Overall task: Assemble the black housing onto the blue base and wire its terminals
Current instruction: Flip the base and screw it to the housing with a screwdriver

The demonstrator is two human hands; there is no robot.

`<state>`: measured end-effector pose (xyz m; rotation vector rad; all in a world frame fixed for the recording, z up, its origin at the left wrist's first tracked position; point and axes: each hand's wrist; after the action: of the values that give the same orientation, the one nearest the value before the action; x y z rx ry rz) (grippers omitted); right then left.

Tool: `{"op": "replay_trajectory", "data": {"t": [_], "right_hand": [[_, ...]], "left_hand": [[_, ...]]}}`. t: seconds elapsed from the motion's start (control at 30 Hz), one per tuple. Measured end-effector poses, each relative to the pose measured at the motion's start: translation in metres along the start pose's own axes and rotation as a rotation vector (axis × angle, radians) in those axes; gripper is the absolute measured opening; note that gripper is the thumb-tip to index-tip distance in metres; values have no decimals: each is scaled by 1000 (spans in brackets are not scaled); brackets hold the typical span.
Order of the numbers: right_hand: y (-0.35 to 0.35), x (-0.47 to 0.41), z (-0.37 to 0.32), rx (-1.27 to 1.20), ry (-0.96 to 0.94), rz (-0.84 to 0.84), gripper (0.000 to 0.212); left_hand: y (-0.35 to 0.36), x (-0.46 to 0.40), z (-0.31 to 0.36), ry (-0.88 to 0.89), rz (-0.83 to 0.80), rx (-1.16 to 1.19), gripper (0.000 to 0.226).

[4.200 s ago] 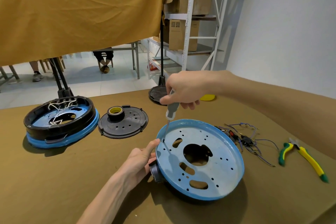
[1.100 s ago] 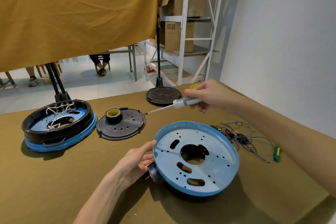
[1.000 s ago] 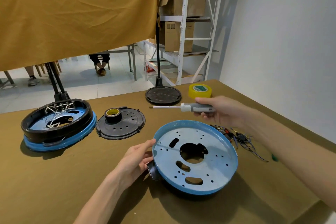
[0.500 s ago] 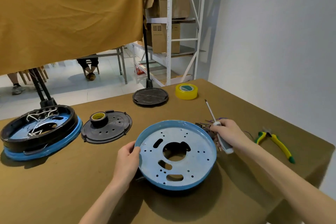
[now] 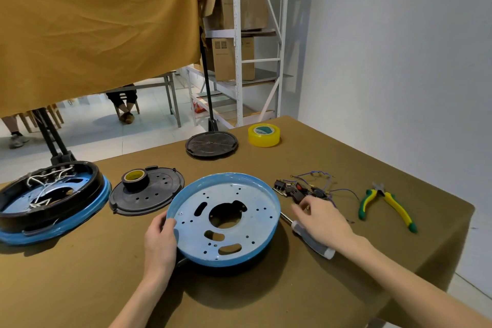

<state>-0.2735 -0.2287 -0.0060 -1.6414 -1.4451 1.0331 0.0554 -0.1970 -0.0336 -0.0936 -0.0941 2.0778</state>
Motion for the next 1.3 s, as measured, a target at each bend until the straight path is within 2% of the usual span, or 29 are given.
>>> {"op": "replay_trajectory", "data": {"t": [0.07, 0.23, 0.37, 0.5, 0.73, 0.93, 0.97, 1.0, 1.07, 1.13, 1.2, 1.3], "right_hand": [[-5, -9, 10, 70, 78, 62, 22], [-4, -23, 24, 188, 133, 22, 14], [2, -34, 9, 236, 16, 122, 11], [11, -49, -13, 290, -180, 103, 19], [13, -69, -22, 373, -175, 50, 22], [10, -68, -21, 446, -285, 30, 23], [10, -67, -22, 414, -288, 38, 23], [9, -65, -22, 364, -287, 55, 22], [9, -58, -25, 212, -277, 109, 20], [10, -48, -31, -41, -236, 149, 18], [11, -35, -40, -278, -194, 183, 14], [19, -18, -52, -347, -156, 220, 11]], "left_hand": [[0, -1, -2, 5, -4, 3, 34], [0, -2, -5, 12, -7, 23, 35], [1, -2, -6, 21, 5, 31, 30], [1, -1, -6, 21, 13, 26, 29], [0, -1, -9, 36, 12, 12, 33], [-2, 2, -1, -3, -44, -6, 34], [-4, 5, 2, 34, -43, -36, 35], [-9, 7, 4, 142, -5, -104, 35], [-20, 11, 12, 476, 36, -238, 36], [-28, 15, 20, 662, -149, -327, 30], [-30, 23, 27, 696, -381, -454, 27], [-28, 32, 30, 740, -508, -559, 53]]}}
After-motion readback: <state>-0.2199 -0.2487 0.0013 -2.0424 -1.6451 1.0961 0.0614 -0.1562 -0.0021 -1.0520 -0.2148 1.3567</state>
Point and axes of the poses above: each hand's wrist, its own x-axis away from the middle knuckle, its own y-axis out of the palm, z = x × y, and after that the axes turned 3 degrees about x, right-handed
